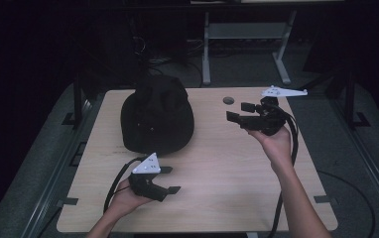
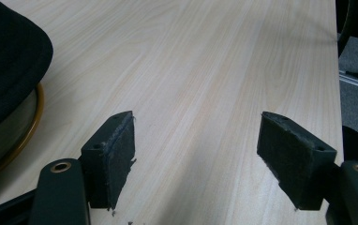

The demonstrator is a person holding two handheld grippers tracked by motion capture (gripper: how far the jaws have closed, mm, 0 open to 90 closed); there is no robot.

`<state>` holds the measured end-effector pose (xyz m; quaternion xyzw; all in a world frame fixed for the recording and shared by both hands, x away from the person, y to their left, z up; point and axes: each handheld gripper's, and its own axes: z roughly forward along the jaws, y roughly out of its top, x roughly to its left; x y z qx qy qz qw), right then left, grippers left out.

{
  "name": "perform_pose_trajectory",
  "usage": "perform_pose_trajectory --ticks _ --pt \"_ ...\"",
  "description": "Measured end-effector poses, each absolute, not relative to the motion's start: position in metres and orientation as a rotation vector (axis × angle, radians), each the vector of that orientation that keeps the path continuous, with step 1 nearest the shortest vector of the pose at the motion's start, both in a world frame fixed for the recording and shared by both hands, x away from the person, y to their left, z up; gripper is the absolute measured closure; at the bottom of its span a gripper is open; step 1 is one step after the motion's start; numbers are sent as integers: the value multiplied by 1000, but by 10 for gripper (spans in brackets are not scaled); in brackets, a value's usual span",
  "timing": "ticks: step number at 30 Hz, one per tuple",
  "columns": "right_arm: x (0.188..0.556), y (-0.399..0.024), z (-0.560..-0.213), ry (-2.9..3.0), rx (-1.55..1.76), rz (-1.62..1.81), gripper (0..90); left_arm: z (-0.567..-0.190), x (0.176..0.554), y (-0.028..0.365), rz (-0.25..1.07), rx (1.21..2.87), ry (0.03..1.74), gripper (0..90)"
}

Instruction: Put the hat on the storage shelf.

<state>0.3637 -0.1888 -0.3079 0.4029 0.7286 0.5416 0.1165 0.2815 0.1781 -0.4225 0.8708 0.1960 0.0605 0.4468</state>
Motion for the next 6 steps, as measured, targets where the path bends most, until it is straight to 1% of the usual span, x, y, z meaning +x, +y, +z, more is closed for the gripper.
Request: perform_pose_trajectory --ticks 6 --pt "355 -198 -316 2124 1202 1584 237 -422 281 178 155 2160 477 274"
